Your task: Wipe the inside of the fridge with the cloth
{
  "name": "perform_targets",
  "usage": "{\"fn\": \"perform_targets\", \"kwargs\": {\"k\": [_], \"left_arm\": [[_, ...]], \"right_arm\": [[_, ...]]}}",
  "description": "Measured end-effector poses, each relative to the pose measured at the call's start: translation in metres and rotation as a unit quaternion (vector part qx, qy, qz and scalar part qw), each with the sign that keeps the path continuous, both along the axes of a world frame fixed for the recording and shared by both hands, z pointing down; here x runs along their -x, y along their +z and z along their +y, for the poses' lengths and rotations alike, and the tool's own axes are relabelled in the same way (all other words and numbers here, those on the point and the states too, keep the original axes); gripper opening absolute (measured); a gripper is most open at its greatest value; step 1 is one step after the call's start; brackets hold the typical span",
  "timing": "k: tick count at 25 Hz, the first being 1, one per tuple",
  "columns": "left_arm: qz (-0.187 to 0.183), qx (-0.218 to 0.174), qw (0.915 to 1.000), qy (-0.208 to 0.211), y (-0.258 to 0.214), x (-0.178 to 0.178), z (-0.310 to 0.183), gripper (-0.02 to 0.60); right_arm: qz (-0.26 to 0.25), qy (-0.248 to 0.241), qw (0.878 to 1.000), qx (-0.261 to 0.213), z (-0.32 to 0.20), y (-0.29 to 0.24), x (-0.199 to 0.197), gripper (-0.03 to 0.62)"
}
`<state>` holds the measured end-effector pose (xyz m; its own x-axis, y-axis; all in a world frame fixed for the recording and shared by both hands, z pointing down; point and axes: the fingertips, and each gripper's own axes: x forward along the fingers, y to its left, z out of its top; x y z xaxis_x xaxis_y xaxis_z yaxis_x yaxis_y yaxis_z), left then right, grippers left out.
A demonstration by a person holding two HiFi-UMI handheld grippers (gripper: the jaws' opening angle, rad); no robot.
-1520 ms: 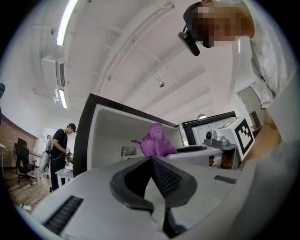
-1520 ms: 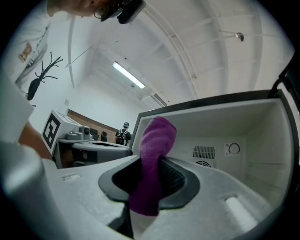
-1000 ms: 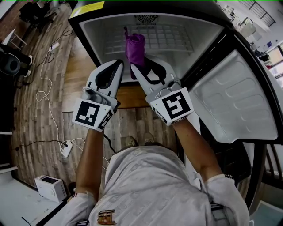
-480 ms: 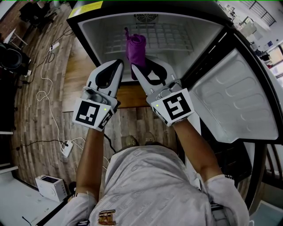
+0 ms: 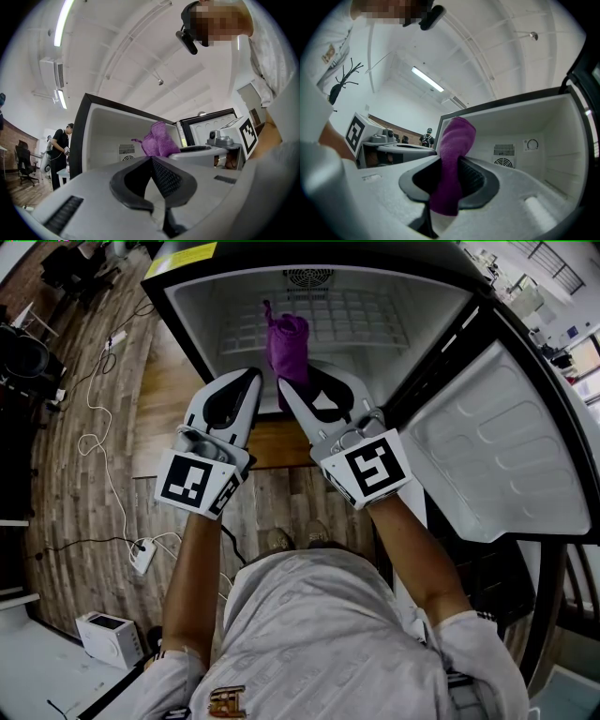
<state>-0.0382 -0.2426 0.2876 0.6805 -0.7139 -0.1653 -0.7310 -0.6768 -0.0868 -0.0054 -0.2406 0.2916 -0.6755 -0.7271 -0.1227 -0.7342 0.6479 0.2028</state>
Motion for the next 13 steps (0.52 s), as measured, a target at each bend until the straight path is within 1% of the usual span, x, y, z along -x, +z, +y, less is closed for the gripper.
{"fn": "perform_targets", "kwargs": {"k": [13], "left_arm": [[0.000,0.003,1.0000,0.000,0.0021,-0.0007,0.0020,0.000]], "right_arm": [[0.000,0.002,1.000,-0.001,0.0017,0.0007,-0.0032,0.106]]}}
